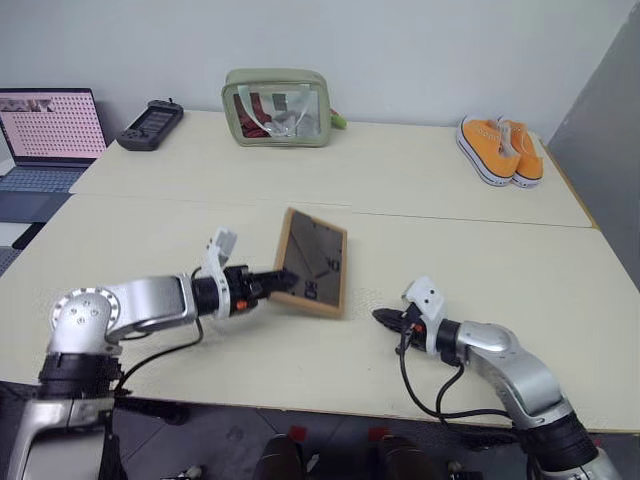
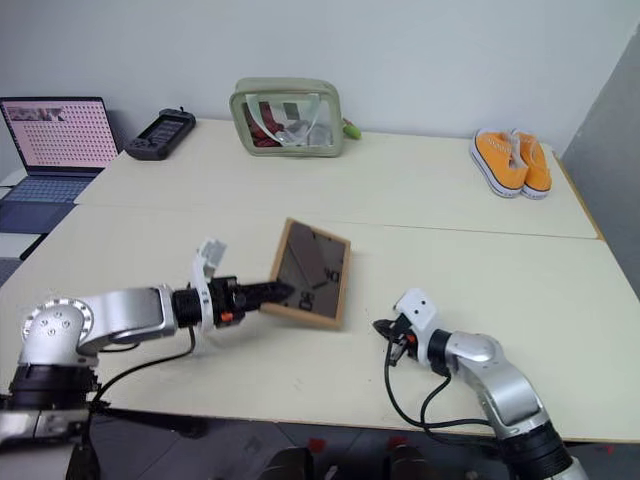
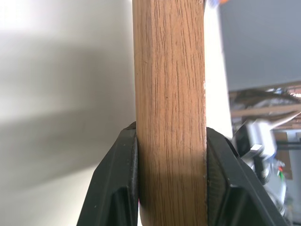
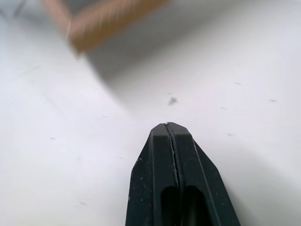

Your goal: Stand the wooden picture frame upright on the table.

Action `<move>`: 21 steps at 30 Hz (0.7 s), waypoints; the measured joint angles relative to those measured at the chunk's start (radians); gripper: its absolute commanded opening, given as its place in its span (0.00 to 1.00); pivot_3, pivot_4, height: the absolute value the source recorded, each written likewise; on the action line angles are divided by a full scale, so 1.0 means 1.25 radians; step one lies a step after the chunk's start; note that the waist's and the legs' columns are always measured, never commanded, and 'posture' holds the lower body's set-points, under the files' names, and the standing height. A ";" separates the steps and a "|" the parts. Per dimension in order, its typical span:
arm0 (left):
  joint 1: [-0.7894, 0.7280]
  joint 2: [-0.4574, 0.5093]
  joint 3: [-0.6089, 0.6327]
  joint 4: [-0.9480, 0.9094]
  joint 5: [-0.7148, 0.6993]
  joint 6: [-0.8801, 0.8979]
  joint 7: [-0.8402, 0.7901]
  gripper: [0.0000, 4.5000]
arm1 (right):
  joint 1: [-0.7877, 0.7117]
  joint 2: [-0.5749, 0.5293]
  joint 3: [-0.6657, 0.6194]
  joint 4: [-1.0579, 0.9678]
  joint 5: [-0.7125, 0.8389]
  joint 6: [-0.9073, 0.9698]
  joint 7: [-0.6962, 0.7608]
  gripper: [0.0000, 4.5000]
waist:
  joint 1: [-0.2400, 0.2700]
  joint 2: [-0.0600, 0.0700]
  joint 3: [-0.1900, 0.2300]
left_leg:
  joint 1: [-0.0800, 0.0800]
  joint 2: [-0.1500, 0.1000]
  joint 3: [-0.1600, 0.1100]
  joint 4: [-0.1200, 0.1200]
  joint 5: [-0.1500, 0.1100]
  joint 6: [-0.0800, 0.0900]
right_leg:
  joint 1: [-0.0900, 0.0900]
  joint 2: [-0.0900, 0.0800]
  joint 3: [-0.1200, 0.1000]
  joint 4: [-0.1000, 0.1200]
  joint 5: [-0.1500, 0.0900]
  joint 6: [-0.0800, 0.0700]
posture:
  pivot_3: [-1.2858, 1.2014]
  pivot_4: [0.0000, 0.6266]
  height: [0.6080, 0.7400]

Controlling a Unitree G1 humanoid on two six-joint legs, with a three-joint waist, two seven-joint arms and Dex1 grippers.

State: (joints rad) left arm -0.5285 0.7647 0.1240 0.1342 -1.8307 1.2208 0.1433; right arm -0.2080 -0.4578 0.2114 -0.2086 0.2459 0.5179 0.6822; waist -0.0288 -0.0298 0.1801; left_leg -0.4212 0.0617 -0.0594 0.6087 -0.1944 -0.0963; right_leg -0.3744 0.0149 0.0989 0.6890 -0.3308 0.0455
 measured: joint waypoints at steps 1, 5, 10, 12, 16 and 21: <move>-0.011 -0.001 0.002 0.000 0.027 -0.008 -0.026 0.29 | 0.000 -0.005 -0.006 0.002 0.000 -0.002 0.003 0.00 | 0.000 0.000 0.000 | 0.000 0.000 0.000 0.000 0.000 0.000 | 0.000 0.000 0.000 0.000 0.000 0.000 | 0.52 0.24 1.00; -0.055 0.000 -0.006 -0.058 0.243 -0.080 -0.181 0.29 | -0.027 -0.053 -0.055 0.007 0.025 0.008 0.035 0.00 | 0.000 0.001 0.001 | -0.002 0.000 0.000 0.000 0.000 0.000 | -0.001 0.000 0.000 -0.001 0.000 0.000 | 0.52 0.24 1.00; -0.064 0.006 -0.043 -0.157 0.442 -0.147 -0.357 0.29 | -0.135 -0.095 -0.187 -0.019 0.137 0.087 0.061 0.00 | -0.002 0.002 0.002 | -0.002 0.000 0.000 0.000 0.000 0.000 | -0.001 0.000 0.000 0.000 0.000 0.000 | 0.52 0.24 1.00; -0.067 0.002 -0.047 -0.167 0.482 -0.150 -0.391 0.29 | -0.198 -0.093 -0.234 -0.032 0.195 0.138 0.048 0.00 | -0.005 0.003 0.003 | -0.002 0.001 0.000 0.000 0.000 0.000 | -0.002 0.000 0.000 0.000 0.000 0.000 | 0.52 0.24 1.00; -0.088 -0.033 -0.047 -0.172 0.526 -0.150 -0.415 0.29 | -0.344 -0.065 -0.312 -0.071 0.293 0.225 -0.019 0.15 | -0.003 0.003 0.004 | -0.003 0.001 -0.001 0.000 0.000 0.000 | -0.001 0.000 -0.001 0.000 0.000 0.000 | 0.52 0.24 1.00; -0.094 -0.057 -0.046 -0.177 0.561 -0.147 -0.430 0.29 | -0.393 -0.022 -0.307 -0.101 0.358 0.296 -0.072 0.39 | -0.003 0.003 0.004 | -0.008 0.000 -0.001 0.001 0.000 0.000 | -0.007 0.000 -0.001 0.001 0.000 0.000 | 0.52 0.24 1.00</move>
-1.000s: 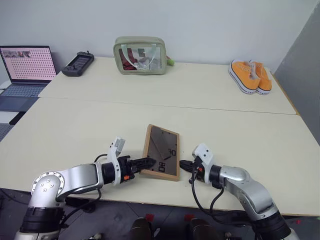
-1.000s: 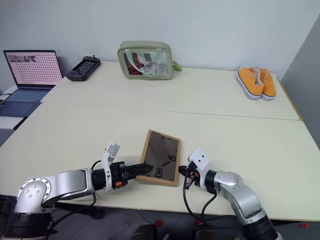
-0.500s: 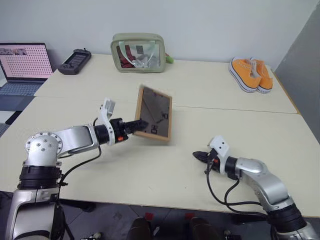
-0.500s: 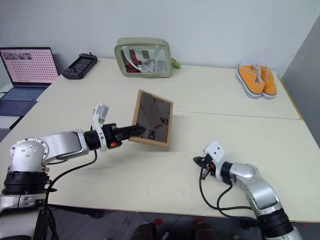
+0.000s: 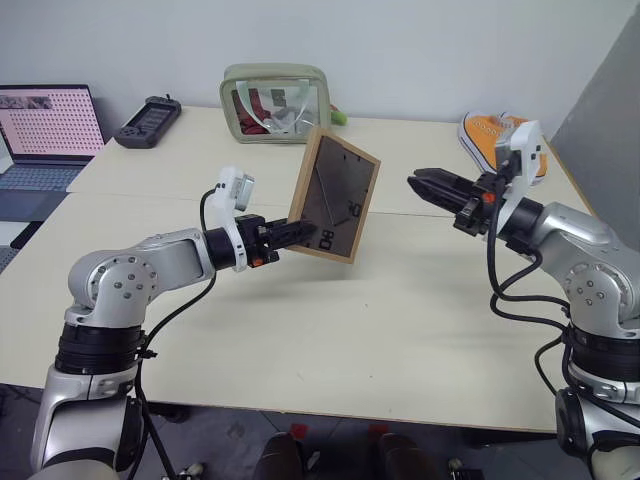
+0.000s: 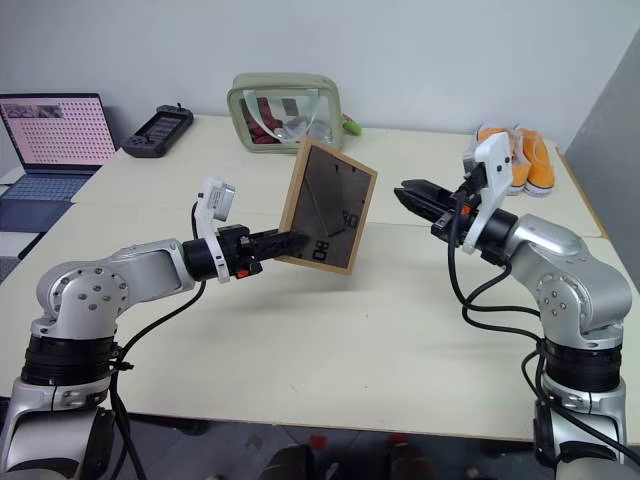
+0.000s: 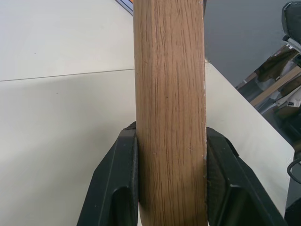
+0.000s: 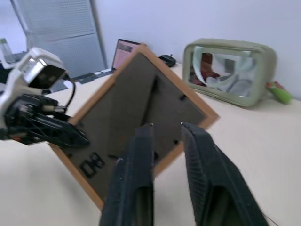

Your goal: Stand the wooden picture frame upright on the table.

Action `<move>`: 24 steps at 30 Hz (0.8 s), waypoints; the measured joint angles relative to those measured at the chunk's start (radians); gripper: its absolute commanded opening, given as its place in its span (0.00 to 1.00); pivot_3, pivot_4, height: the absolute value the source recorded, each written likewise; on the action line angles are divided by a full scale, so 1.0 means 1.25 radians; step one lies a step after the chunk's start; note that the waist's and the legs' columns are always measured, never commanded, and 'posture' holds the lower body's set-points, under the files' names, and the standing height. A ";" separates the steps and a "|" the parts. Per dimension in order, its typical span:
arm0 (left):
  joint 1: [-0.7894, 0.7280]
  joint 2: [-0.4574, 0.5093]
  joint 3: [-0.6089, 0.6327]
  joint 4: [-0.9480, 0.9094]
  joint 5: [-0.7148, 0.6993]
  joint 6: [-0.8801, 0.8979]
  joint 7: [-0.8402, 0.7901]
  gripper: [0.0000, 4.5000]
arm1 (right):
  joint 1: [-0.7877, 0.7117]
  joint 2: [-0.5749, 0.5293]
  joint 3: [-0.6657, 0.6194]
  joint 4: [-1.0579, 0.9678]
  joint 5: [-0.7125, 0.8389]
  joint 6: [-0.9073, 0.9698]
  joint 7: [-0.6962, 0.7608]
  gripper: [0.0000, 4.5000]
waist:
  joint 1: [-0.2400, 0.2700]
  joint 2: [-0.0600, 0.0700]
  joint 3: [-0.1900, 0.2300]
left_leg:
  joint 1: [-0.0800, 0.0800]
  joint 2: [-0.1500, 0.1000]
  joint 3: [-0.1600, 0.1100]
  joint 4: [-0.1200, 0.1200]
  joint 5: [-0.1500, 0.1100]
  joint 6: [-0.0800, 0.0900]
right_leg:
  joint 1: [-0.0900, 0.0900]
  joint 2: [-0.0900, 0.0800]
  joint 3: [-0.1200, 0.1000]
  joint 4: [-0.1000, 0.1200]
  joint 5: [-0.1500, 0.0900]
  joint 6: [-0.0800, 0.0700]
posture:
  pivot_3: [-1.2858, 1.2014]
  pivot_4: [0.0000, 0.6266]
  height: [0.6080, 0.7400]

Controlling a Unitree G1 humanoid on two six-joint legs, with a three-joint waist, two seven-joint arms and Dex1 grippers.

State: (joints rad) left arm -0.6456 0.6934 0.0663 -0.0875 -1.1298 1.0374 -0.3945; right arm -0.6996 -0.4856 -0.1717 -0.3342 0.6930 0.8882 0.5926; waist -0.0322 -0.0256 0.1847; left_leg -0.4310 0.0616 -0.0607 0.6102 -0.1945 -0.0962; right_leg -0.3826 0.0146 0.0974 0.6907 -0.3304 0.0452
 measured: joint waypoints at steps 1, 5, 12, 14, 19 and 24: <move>-0.003 -0.006 0.000 0.000 0.007 0.001 -0.006 0.29 | -0.014 0.017 0.000 -0.002 0.007 0.009 -0.015 0.44 | 0.000 0.000 0.000 | -0.001 0.000 0.000 0.000 0.000 0.000 | -0.002 0.000 0.000 0.001 0.000 0.000 | 0.52 0.24 1.00; -0.031 -0.025 0.000 -0.005 0.026 0.002 -0.026 0.29 | -0.041 0.062 0.041 -0.005 0.008 0.008 -0.044 0.53 | 0.000 0.000 0.000 | -0.002 0.000 0.000 0.001 0.000 0.000 | -0.004 0.000 0.000 0.005 0.000 0.000 | 0.52 0.24 1.00; -0.043 -0.053 -0.002 -0.032 0.044 0.015 -0.057 0.29 | -0.041 0.110 0.102 0.067 -0.031 -0.050 -0.041 0.53 | 0.000 0.000 0.000 | -0.002 0.000 0.000 0.002 0.000 0.000 | -0.004 0.000 0.000 0.006 0.000 0.000 | 0.52 0.24 1.00; -0.043 -0.053 -0.001 -0.038 0.051 0.023 -0.059 0.29 | -0.044 0.110 0.112 0.094 -0.042 -0.076 -0.031 0.53 | 0.000 0.000 0.000 | -0.002 0.000 0.000 0.002 0.000 0.000 | -0.004 0.000 0.000 0.006 0.000 0.000 | 0.52 0.24 1.00; -0.043 -0.058 -0.001 -0.038 0.070 0.041 -0.057 0.29 | -0.052 0.099 0.130 0.162 -0.085 -0.147 0.016 0.53 | 0.000 0.000 0.000 | -0.002 0.000 0.000 0.002 0.000 0.000 | -0.004 0.000 0.000 0.006 0.000 0.000 | 0.52 0.24 1.00; -0.043 -0.064 0.005 -0.038 0.077 0.055 -0.057 0.29 | -0.055 0.074 0.130 0.217 -0.125 -0.194 0.045 0.53 | 0.000 0.000 0.000 | -0.002 0.000 0.000 0.002 0.000 0.000 | -0.004 0.000 0.000 0.006 0.000 0.000 | 0.52 0.24 1.00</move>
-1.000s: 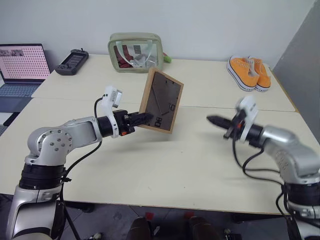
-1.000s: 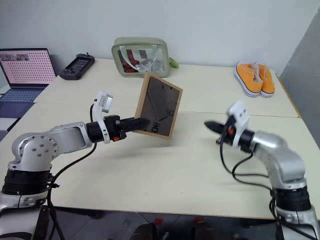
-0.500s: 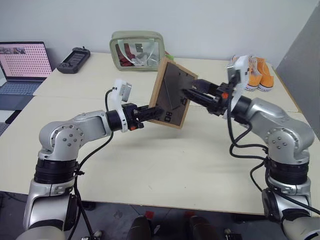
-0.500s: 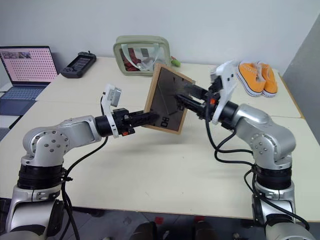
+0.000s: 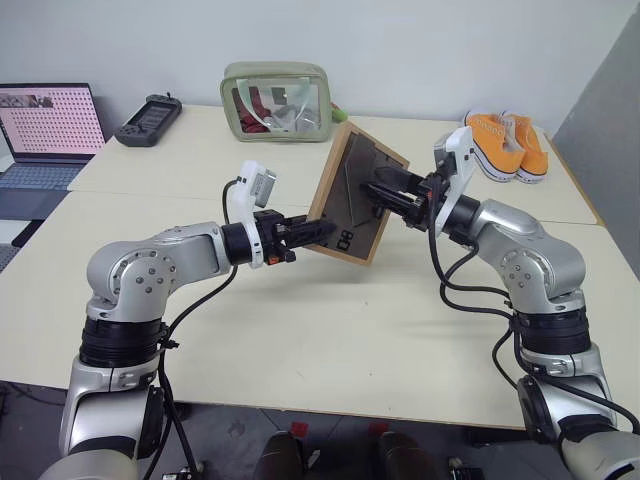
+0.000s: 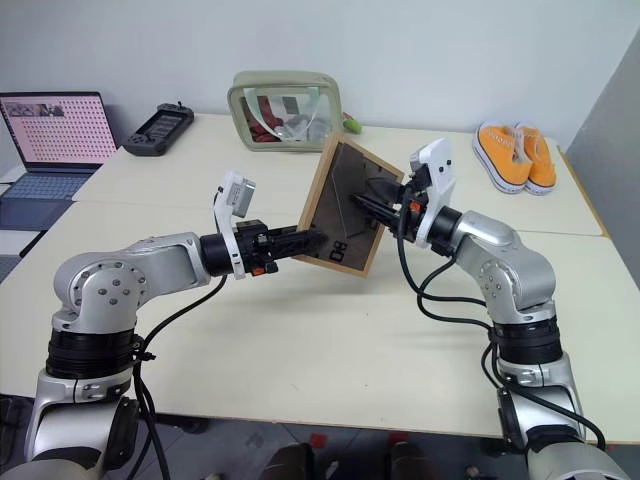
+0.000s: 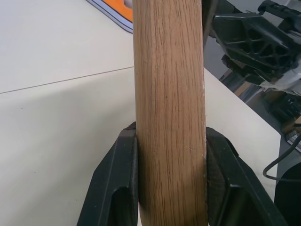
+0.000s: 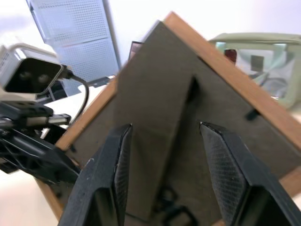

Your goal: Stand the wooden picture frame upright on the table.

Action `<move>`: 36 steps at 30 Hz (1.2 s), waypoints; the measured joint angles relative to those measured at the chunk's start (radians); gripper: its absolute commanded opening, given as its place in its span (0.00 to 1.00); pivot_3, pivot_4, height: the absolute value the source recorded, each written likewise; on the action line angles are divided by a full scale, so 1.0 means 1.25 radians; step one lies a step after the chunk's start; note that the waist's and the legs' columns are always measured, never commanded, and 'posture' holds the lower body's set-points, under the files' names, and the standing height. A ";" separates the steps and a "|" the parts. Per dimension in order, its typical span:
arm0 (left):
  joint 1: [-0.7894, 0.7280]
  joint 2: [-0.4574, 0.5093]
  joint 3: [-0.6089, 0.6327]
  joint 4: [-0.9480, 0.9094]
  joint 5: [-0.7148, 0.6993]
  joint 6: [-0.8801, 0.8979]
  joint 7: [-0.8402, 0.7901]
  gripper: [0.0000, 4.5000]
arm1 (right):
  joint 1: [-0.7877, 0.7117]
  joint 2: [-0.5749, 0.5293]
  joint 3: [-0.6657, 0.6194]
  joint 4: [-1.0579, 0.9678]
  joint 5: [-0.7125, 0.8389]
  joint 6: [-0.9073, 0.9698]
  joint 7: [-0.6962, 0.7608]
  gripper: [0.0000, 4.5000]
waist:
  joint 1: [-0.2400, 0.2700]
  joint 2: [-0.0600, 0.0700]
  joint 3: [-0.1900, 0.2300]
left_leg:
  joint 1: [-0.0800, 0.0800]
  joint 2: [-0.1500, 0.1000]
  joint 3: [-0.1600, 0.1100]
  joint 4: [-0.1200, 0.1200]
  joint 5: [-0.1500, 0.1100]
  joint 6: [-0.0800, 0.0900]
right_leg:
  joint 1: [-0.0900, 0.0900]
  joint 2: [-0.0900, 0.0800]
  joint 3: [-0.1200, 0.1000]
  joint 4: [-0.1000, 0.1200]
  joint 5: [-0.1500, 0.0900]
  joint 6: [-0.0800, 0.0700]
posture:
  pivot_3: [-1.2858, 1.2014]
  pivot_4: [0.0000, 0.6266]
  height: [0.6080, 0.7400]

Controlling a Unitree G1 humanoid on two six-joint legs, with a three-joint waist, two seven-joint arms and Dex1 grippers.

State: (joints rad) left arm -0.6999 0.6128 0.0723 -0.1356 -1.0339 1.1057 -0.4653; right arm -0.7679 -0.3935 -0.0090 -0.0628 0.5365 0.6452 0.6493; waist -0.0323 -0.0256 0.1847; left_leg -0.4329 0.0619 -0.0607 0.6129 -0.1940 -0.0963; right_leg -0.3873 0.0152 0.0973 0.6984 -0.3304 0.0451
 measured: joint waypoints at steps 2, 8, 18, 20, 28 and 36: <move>0.000 -0.003 0.000 0.000 0.004 0.002 0.000 0.29 | 0.000 -0.009 0.000 0.012 -0.007 -0.011 0.008 0.53 | 0.000 0.000 0.000 | 0.000 0.000 0.000 0.000 0.000 0.000 | 0.000 0.000 0.000 0.000 0.000 0.000 | 0.52 0.24 1.00; -0.002 -0.016 0.008 0.004 0.015 0.004 0.000 0.29 | -0.004 0.009 -0.006 0.012 -0.006 -0.005 -0.003 0.53 | 0.000 0.000 0.000 | 0.000 0.000 0.000 0.000 0.000 0.000 | 0.000 0.000 0.000 0.000 0.000 0.000 | 0.52 0.24 1.00; -0.041 -0.040 0.014 0.059 0.062 -0.019 -0.031 0.29 | -0.011 0.069 -0.041 -0.112 0.058 0.117 -0.104 0.53 | 0.001 0.000 0.000 | 0.000 0.000 0.000 0.000 0.000 0.000 | 0.000 0.000 0.000 0.001 0.000 0.000 | 0.52 0.24 1.00; -0.050 -0.042 0.017 0.077 0.073 -0.020 -0.040 0.29 | -0.009 0.065 -0.047 -0.128 0.064 0.134 -0.112 0.53 | 0.000 0.000 0.000 | 0.000 0.000 0.000 0.000 0.000 0.000 | 0.000 0.000 0.000 0.001 0.000 0.000 | 0.52 0.24 1.00; -0.076 -0.056 0.019 0.136 0.112 -0.022 -0.055 0.29 | 0.031 0.037 -0.071 -0.184 0.091 0.171 -0.137 0.53 | 0.000 0.000 0.000 | 0.000 0.000 0.000 0.000 0.000 0.000 | 0.000 0.000 0.000 0.001 0.000 0.000 | 0.52 0.24 1.00; -0.116 -0.101 0.024 0.137 0.108 0.008 -0.037 0.29 | 0.032 -0.018 0.013 -0.119 -0.012 0.079 -0.095 0.53 | 0.000 0.000 0.000 | 0.000 0.000 0.000 0.001 0.000 0.000 | 0.000 0.000 0.000 0.001 0.000 0.000 | 0.52 0.24 1.00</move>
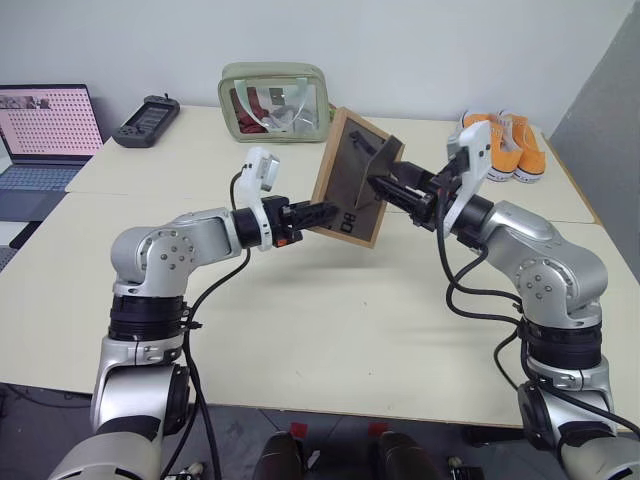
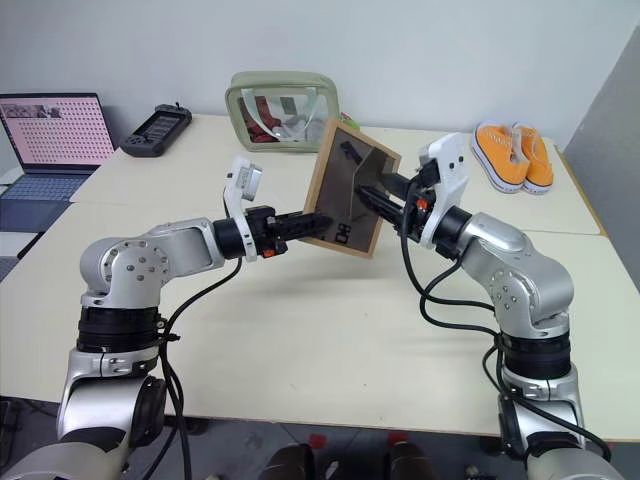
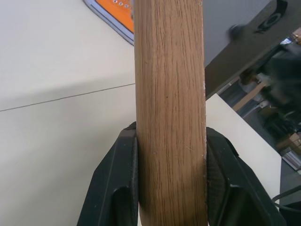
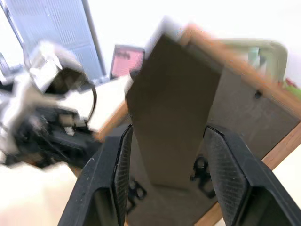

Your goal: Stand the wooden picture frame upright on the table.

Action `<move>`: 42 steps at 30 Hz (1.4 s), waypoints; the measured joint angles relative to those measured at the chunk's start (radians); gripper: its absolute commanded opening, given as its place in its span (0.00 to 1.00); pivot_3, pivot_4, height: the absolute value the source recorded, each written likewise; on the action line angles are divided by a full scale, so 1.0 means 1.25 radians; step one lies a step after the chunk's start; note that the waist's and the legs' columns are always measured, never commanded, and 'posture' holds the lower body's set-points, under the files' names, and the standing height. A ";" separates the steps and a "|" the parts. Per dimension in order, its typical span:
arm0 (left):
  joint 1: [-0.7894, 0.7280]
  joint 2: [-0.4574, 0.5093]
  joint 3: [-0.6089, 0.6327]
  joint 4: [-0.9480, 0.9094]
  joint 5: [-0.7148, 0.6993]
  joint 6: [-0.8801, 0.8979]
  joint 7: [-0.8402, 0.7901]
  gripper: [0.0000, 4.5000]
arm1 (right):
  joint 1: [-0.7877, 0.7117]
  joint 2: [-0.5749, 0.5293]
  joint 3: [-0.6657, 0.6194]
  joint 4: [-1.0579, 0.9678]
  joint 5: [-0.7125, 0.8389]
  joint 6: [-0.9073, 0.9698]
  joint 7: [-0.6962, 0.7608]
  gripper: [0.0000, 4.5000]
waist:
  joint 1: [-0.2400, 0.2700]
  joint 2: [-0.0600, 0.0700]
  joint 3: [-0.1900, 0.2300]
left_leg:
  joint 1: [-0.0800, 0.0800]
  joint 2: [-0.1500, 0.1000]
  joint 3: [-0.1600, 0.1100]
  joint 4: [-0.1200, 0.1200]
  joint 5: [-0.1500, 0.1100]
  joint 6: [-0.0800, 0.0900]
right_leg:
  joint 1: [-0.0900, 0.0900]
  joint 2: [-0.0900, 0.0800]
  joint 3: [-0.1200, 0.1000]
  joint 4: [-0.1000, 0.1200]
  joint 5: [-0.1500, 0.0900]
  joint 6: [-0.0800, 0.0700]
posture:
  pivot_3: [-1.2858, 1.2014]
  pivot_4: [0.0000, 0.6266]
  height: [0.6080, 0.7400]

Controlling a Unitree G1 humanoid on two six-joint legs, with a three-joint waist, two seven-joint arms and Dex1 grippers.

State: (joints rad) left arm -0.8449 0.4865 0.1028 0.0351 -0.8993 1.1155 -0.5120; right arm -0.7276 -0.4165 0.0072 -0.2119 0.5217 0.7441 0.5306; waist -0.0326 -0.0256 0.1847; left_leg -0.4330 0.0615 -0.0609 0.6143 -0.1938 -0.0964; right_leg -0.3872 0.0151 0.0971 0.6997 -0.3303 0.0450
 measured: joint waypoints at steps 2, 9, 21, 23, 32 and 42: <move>-0.010 -0.004 0.005 -0.005 -0.002 0.010 0.002 0.29 | 0.011 -0.037 0.028 0.023 -0.052 -0.051 0.022 0.53 | 0.000 0.000 0.000 | 0.000 0.000 0.000 0.000 0.000 0.000 | 0.000 0.000 0.000 0.000 0.000 0.000 | 0.52 0.24 1.00; -0.009 0.026 0.049 -0.009 -0.002 0.053 0.015 0.29 | 0.170 -0.257 0.040 0.048 -0.200 -0.250 0.150 0.70 | 0.000 0.000 0.000 | 0.000 -0.001 0.000 0.000 0.000 0.000 | 0.000 0.000 0.000 -0.001 0.000 0.000 | 0.52 0.24 1.00; -0.009 0.003 0.138 0.041 -0.067 0.284 0.070 0.29 | 0.167 -0.291 0.083 0.253 -0.517 -0.813 0.068 0.91 | -0.013 0.000 0.000 | 0.001 -0.001 0.000 0.008 0.000 0.001 | 0.001 0.000 0.001 0.006 0.000 0.000 | 0.52 0.24 1.00; -0.008 -0.017 0.181 0.078 -0.103 0.358 0.111 0.29 | 0.139 -0.299 0.113 0.338 -0.642 -1.000 -0.033 0.91 | -0.015 0.000 0.000 | 0.001 -0.001 0.000 0.009 0.000 0.000 | 0.001 0.000 0.001 0.009 0.000 0.000 | 0.52 0.24 1.00; 0.039 -0.003 0.170 0.138 -0.364 0.395 0.283 0.29 | 0.055 -0.281 0.191 0.524 -1.030 -1.347 -0.448 0.91 | -0.017 0.000 0.000 | 0.001 -0.001 -0.001 0.010 0.002 -0.003 | 0.000 -0.001 0.001 0.011 0.000 0.000 | 0.52 0.24 1.00; 0.023 0.014 0.134 0.171 -0.602 0.376 0.469 0.29 | -0.010 -0.225 0.264 0.647 -1.159 -1.368 -0.642 0.91 | -0.017 0.000 0.000 | 0.001 -0.001 -0.001 0.011 0.002 -0.003 | 0.001 -0.001 0.001 0.012 0.000 0.000 | 0.52 0.24 1.00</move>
State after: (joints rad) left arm -0.8161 0.5038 0.2706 0.2489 -1.6513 1.5852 0.0744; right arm -0.7406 -0.6983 0.3370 0.5963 -0.9269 -0.9658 -0.2715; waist -0.0536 -0.0258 0.1850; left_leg -0.4316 0.0597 -0.0624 0.6276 -0.1912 -0.0998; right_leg -0.3864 0.0139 0.0986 0.7145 -0.3304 0.0452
